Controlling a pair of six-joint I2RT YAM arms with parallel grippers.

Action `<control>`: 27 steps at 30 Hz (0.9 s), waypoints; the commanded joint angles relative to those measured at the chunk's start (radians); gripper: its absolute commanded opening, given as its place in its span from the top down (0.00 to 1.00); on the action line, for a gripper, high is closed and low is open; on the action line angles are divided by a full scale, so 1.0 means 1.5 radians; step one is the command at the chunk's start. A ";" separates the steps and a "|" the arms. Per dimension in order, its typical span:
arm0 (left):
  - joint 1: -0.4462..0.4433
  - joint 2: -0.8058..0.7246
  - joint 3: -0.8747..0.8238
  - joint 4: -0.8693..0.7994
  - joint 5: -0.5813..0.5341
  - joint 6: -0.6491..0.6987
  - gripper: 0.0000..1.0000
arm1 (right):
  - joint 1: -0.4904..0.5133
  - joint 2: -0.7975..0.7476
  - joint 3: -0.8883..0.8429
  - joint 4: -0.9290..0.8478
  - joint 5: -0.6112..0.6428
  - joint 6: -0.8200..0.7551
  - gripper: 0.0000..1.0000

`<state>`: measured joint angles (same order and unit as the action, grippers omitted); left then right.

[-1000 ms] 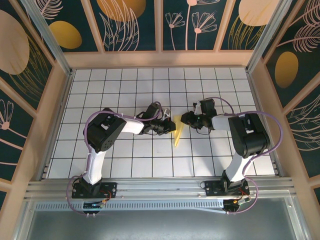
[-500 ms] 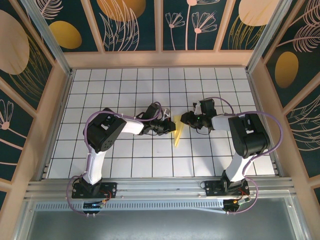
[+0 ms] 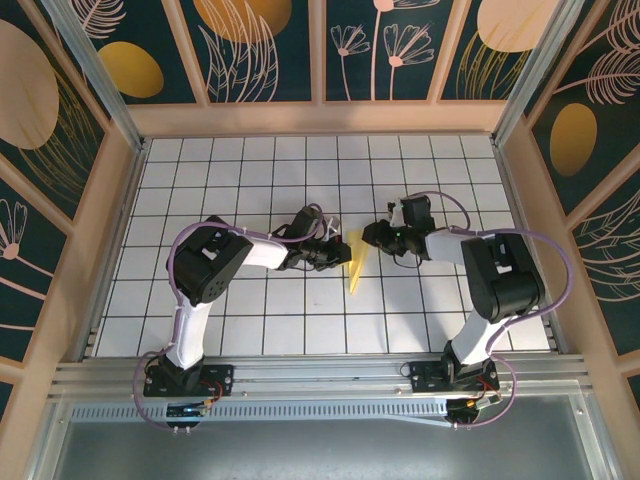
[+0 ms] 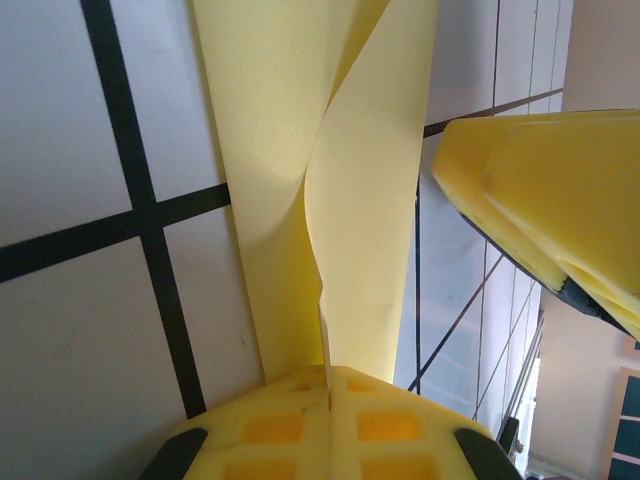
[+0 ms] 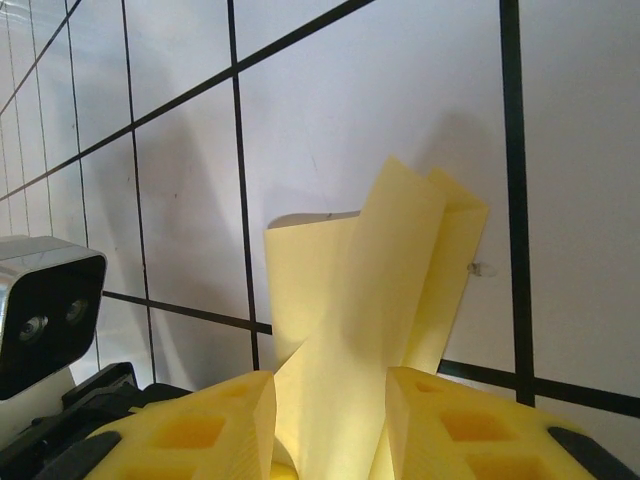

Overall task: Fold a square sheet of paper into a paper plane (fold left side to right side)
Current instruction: Fold the wing for the fifth time at the center of the table.

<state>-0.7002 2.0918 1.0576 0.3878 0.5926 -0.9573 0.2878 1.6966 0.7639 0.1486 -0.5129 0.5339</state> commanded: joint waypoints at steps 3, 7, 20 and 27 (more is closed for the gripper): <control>0.002 0.024 -0.013 -0.079 -0.051 0.018 0.96 | -0.002 -0.034 0.016 -0.021 0.005 -0.009 0.72; 0.002 0.024 -0.012 -0.080 -0.052 0.018 0.96 | 0.004 -0.008 0.028 -0.007 -0.030 0.000 0.95; 0.002 0.020 -0.013 -0.087 -0.058 0.021 0.97 | 0.014 0.033 0.029 -0.006 -0.024 0.009 1.00; 0.002 0.021 -0.014 -0.088 -0.058 0.021 0.97 | 0.017 0.046 0.022 -0.003 -0.025 0.004 1.00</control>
<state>-0.7006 2.0918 1.0584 0.3843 0.5919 -0.9535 0.3031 1.7443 0.8017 0.1379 -0.5472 0.5377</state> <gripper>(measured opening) 0.055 0.055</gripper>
